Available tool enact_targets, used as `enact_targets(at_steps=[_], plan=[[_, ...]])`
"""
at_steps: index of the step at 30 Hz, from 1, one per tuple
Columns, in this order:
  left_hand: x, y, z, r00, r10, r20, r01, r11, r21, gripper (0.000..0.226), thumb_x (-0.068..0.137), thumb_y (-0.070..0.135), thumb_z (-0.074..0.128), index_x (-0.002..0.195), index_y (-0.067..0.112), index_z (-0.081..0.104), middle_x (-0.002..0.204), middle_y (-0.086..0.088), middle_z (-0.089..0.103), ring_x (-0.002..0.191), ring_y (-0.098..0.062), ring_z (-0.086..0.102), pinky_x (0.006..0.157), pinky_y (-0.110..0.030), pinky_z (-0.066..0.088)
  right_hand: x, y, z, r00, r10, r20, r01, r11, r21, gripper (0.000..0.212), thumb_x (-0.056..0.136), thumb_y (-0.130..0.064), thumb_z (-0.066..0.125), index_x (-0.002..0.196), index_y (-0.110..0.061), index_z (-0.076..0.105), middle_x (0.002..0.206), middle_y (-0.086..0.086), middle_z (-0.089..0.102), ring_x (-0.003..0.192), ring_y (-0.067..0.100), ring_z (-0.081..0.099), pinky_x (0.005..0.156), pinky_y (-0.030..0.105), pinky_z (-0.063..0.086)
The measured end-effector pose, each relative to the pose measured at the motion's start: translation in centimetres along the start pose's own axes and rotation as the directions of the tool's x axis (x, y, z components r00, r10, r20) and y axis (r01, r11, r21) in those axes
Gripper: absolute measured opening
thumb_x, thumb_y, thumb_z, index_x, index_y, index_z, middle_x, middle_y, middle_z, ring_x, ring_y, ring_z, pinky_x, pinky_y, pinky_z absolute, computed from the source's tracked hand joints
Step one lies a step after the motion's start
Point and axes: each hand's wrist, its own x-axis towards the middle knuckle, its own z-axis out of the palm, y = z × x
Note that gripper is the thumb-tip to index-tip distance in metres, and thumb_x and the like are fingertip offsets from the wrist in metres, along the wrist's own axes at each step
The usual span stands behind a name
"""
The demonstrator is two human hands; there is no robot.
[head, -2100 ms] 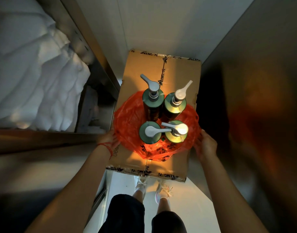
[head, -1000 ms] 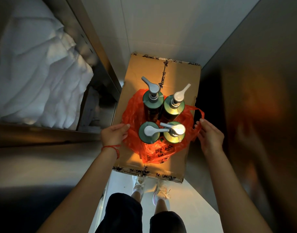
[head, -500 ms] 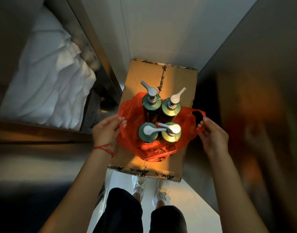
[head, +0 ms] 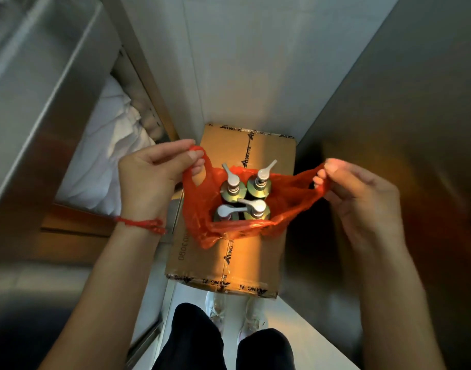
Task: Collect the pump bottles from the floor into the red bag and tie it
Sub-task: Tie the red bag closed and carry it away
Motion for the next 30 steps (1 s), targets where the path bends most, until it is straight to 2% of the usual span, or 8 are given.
enact_targets(at_steps=[5, 10, 12, 14, 17, 20, 25, 30], plan=[[-0.7, -0.5, 0.6, 0.987, 0.097, 0.125, -0.117, 0.979, 0.167, 0.020, 0.071, 0.001, 0.070, 0.081, 0.018, 0.070, 0.064, 0.010, 0.073, 0.064, -0.008, 0.068, 0.062, -0.018, 0.055, -0.6, 0.9, 1.2, 0.991, -0.111, 0.070, 0.121, 0.979, -0.163, 0.015, 0.074, 0.000, 0.066, 0.076, -0.014, 0.072, 0.063, -0.002, 0.072, 0.064, 0.011, 0.068, 0.069, 0.023, 0.057], [-1.0, -1.0, 2.2, 0.941, 0.163, 0.296, -0.245, 0.933, 0.264, 0.030, 0.069, 0.000, 0.072, 0.083, 0.026, 0.070, 0.074, 0.011, 0.072, 0.075, -0.013, 0.068, 0.073, -0.023, 0.056, -0.6, 1.2, 2.1, 0.953, -0.204, 0.223, 0.265, 0.919, -0.292, 0.023, 0.071, 0.000, 0.070, 0.071, -0.023, 0.073, 0.064, -0.008, 0.073, 0.065, 0.007, 0.068, 0.062, 0.016, 0.052], [-0.8, -1.3, 3.1, 0.919, 0.179, 0.352, -0.284, 0.919, 0.274, 0.033, 0.070, -0.002, 0.070, 0.084, 0.027, 0.069, 0.079, 0.005, 0.071, 0.075, -0.011, 0.068, 0.075, -0.023, 0.055, -0.5, 1.2, 2.5, 0.939, -0.200, 0.280, 0.285, 0.908, -0.308, 0.021, 0.070, 0.001, 0.071, 0.070, -0.020, 0.073, 0.063, -0.007, 0.072, 0.063, 0.008, 0.067, 0.062, 0.016, 0.051], [-0.3, -1.4, 3.9, 0.903, 0.167, 0.396, -0.294, 0.913, 0.285, 0.034, 0.071, -0.002, 0.070, 0.085, 0.029, 0.068, 0.078, 0.007, 0.069, 0.074, -0.003, 0.067, 0.073, -0.018, 0.053, -0.3, 1.2, 2.9, 0.924, -0.167, 0.345, 0.286, 0.898, -0.333, 0.018, 0.070, 0.003, 0.071, 0.072, -0.015, 0.073, 0.063, -0.007, 0.072, 0.063, 0.008, 0.067, 0.063, 0.017, 0.052], [0.4, -1.6, 4.7, 0.866, 0.144, 0.479, -0.305, 0.911, 0.278, 0.034, 0.073, -0.008, 0.065, 0.095, 0.018, 0.066, 0.084, 0.007, 0.068, 0.074, 0.004, 0.066, 0.071, -0.011, 0.050, 0.0, 1.1, 3.6, 0.898, -0.125, 0.423, 0.312, 0.858, -0.408, 0.017, 0.069, 0.000, 0.073, 0.074, -0.016, 0.073, 0.063, -0.011, 0.071, 0.065, 0.005, 0.066, 0.063, 0.015, 0.050], [1.1, -1.6, 5.1, 0.817, 0.113, 0.566, -0.315, 0.908, 0.274, 0.039, 0.073, -0.015, 0.060, 0.104, 0.009, 0.061, 0.094, -0.001, 0.066, 0.076, 0.003, 0.066, 0.071, -0.011, 0.050, 0.5, 0.8, 4.2, 0.884, -0.123, 0.451, 0.357, 0.800, -0.482, 0.018, 0.069, -0.003, 0.075, 0.071, -0.021, 0.072, 0.064, -0.012, 0.069, 0.063, 0.002, 0.064, 0.064, 0.014, 0.050], [2.5, -1.4, 5.0, 0.743, -0.005, 0.669, -0.237, 0.933, 0.271, 0.055, 0.069, -0.023, 0.055, 0.109, 0.014, 0.057, 0.098, -0.010, 0.066, 0.076, 0.000, 0.067, 0.072, -0.014, 0.052, 1.2, 0.1, 4.4, 0.877, -0.173, 0.447, 0.404, 0.768, -0.496, 0.014, 0.070, -0.004, 0.074, 0.075, -0.018, 0.073, 0.070, -0.003, 0.070, 0.065, 0.008, 0.064, 0.067, 0.020, 0.054], [3.0, -1.6, 5.3, 0.767, 0.022, 0.641, -0.266, 0.920, 0.287, 0.049, 0.069, -0.020, 0.058, 0.105, 0.014, 0.062, 0.092, -0.004, 0.068, 0.073, 0.002, 0.066, 0.069, -0.012, 0.050, 1.9, -0.1, 4.6, 0.883, -0.193, 0.428, 0.401, 0.782, -0.476, 0.012, 0.070, -0.003, 0.073, 0.081, -0.008, 0.073, 0.072, 0.008, 0.071, 0.067, 0.013, 0.065, 0.069, 0.025, 0.054]])
